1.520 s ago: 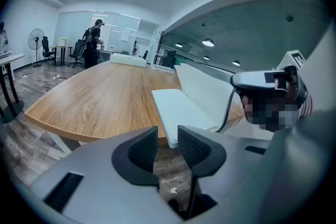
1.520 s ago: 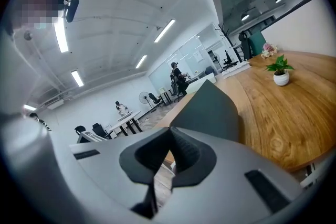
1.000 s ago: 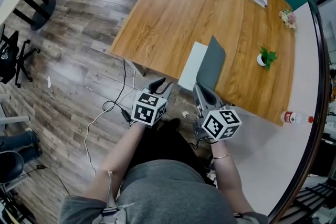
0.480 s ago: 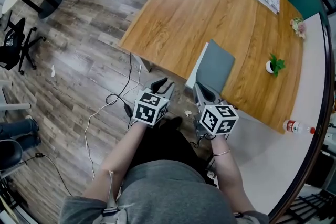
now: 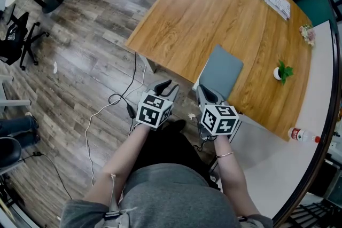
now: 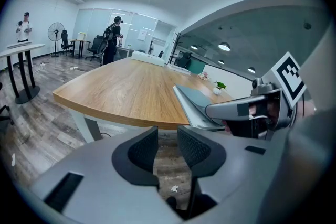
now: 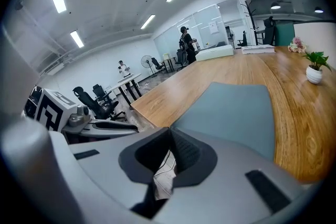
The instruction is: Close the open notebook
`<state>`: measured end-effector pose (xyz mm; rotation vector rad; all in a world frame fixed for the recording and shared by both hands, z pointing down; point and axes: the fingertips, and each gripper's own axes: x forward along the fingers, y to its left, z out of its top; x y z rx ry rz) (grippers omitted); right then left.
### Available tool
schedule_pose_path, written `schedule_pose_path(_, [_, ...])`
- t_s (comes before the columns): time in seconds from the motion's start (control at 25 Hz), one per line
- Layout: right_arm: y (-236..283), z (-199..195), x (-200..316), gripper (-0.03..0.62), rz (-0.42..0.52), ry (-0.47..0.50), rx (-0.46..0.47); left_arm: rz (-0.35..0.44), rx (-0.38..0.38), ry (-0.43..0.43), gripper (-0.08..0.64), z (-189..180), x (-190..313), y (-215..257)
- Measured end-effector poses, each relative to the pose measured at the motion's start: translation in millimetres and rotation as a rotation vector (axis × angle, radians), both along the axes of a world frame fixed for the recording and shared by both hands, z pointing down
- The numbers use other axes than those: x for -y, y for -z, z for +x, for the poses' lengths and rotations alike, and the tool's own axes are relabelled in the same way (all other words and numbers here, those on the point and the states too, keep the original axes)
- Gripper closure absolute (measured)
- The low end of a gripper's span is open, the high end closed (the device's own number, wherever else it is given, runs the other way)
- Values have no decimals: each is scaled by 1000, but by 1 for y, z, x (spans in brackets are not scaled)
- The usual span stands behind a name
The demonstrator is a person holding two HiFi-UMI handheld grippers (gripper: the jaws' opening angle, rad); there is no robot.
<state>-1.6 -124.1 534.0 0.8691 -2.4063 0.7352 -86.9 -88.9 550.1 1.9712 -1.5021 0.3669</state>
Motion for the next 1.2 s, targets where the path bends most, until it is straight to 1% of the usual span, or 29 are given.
schedule_pose_path(0.28, [-8, -6, 0, 557, -8, 10, -18, -1, -4, 9, 434, -5, 2, 0])
schedule_pose_path(0.52, [-10, -9, -4, 522, -25, 31, -8, -7, 2, 6, 434, -6, 2, -1])
schedule_pose_path(0.6, [-10, -11, -6, 498, -31, 43, -4, -7, 3, 3, 434, -6, 3, -1])
schedule_pose_path(0.8, [-1, -13, -11, 464, -18, 60, 18, 3, 5, -14, 434, -2, 9, 5])
schedule_pose_path(0.96, [13, -7, -12, 460, -10, 31, 61, 22, 8, -39, 433, 3, 15, 12])
schedule_pose_path(1.08, [22, 2, -12, 462, -13, -15, 104, 38, 7, -64, 434, 9, 21, 19])
schedule_pose_path(1.2, [33, 15, -8, 477, -1, -74, 142, 54, 4, -89, 434, 16, 28, 27])
